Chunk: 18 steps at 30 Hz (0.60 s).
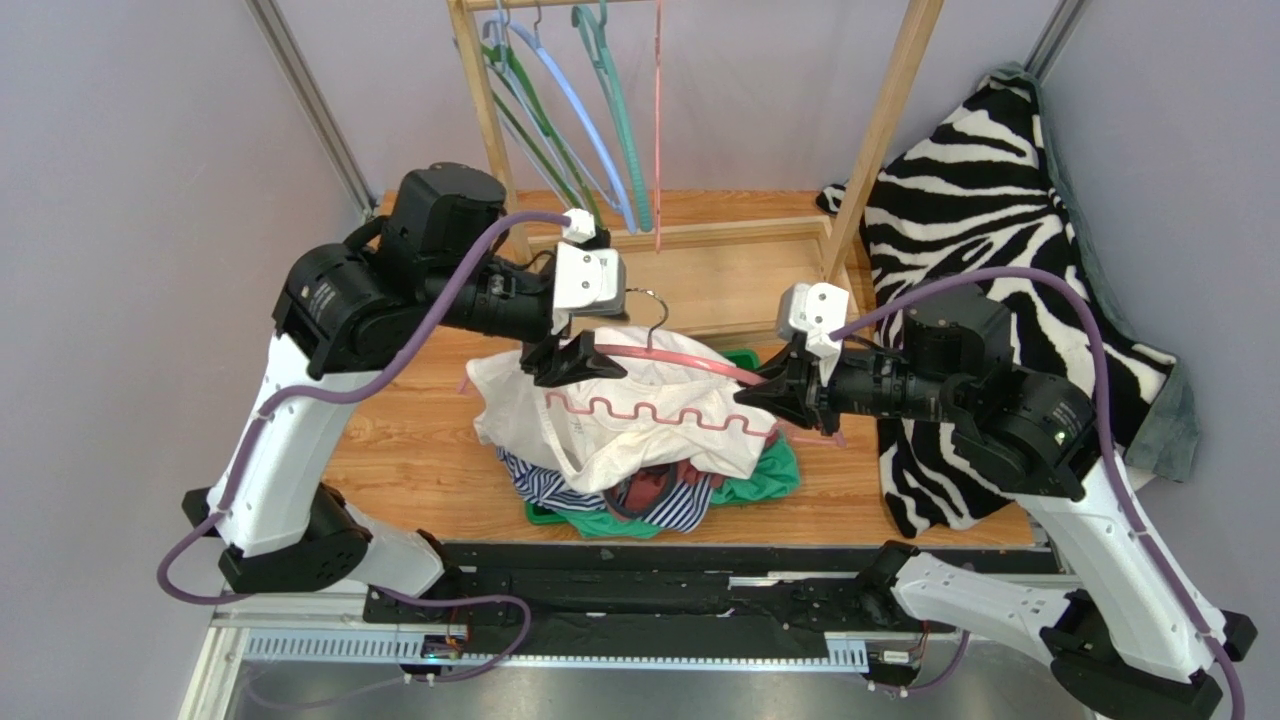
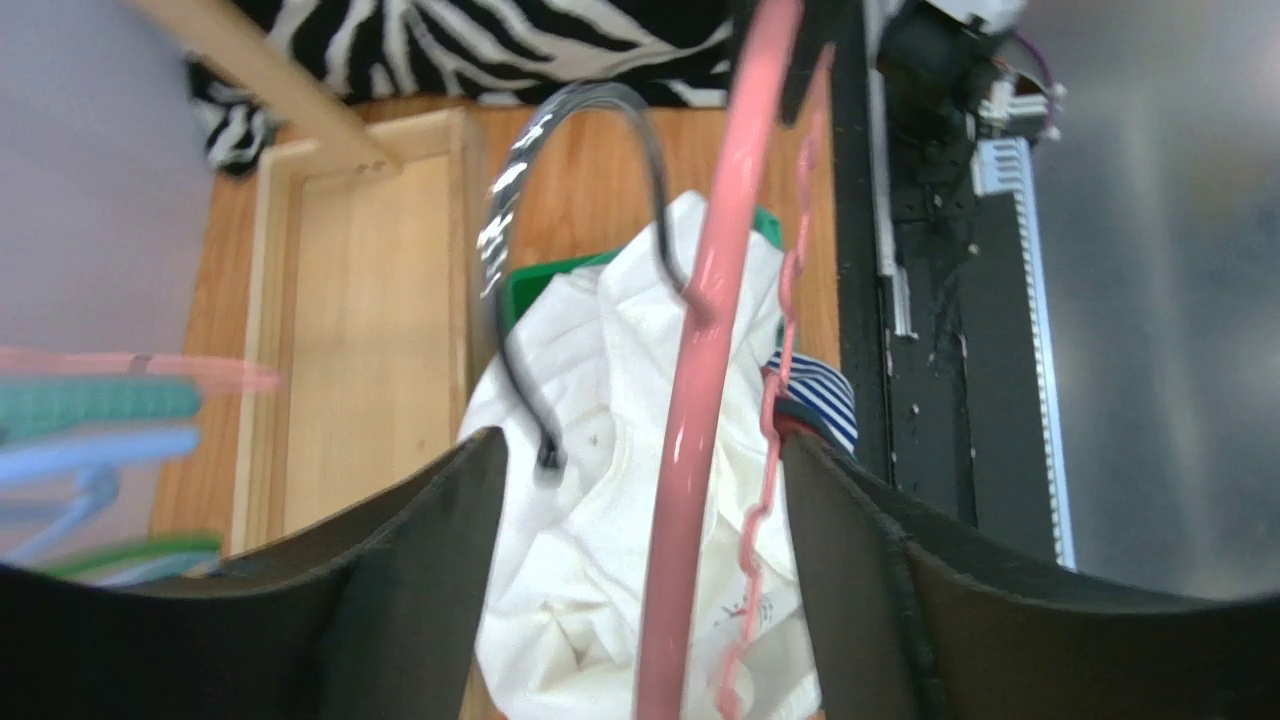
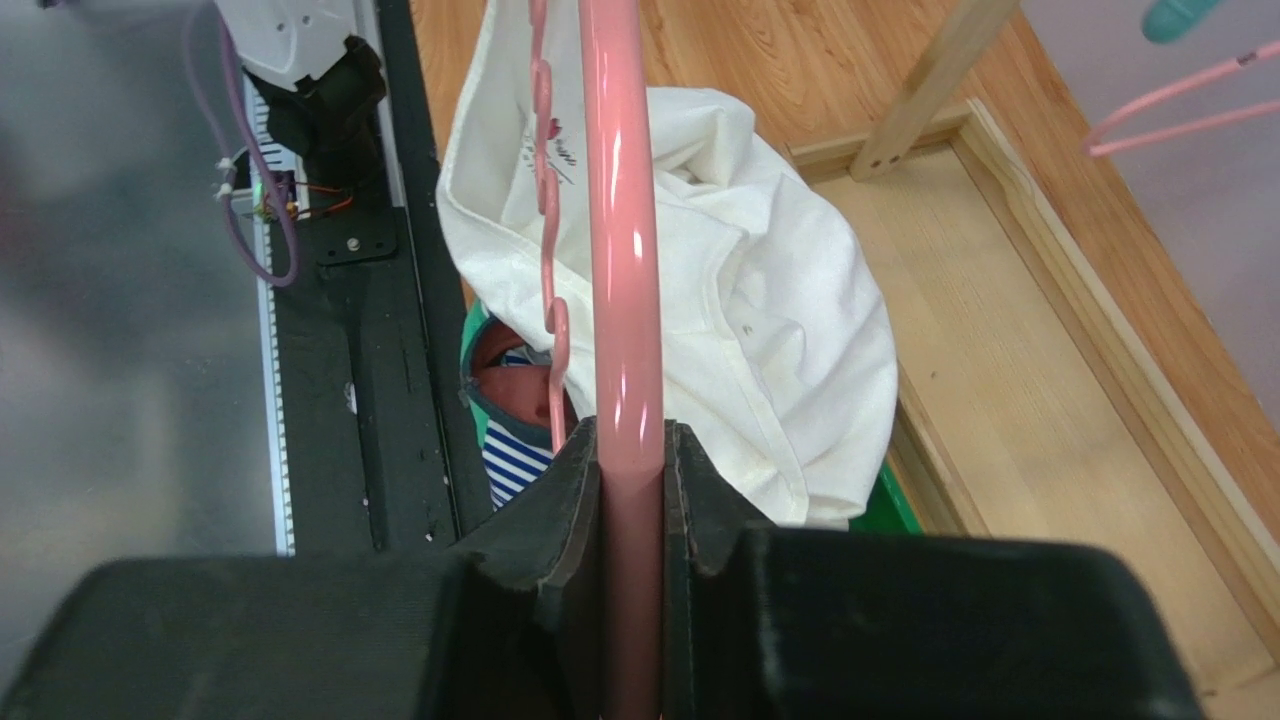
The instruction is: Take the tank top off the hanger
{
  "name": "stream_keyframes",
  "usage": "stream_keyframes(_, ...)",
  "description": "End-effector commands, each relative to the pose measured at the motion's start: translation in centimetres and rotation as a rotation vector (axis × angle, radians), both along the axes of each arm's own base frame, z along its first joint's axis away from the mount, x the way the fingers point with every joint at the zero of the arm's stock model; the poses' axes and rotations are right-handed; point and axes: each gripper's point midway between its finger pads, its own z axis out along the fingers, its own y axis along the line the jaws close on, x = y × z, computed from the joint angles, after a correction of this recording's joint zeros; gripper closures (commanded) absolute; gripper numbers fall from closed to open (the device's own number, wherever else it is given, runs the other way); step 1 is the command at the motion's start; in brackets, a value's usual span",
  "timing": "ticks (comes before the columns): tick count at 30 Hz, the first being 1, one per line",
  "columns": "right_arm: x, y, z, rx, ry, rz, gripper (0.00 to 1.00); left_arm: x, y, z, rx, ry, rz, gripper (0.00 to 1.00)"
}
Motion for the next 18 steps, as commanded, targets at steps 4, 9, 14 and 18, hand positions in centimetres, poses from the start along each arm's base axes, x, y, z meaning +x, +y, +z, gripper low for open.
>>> stream_keyframes(4,0.3,-2.6,3.8,0.139,-0.104,-0.156,1.00,3.1,6.7,8.7,-0.195,-0.308,0.430,0.05)
stream_keyframes(9,0.7,-3.0,4.5,0.148,-0.112,-0.192,1.00,2.5,11.5,10.2,-0.265,-0.349,0.589,0.05)
stream_keyframes(14,1.3,-3.4,6.1,0.195,-0.147,-0.233,1.00,4.0,12.3,3.0,-0.138,-0.243,0.674,0.05)
stream_keyframes(18,1.8,-3.5,7.1,0.214,-0.173,-0.256,1.00,3.9,10.8,-2.2,-0.065,-0.109,0.609,0.04)
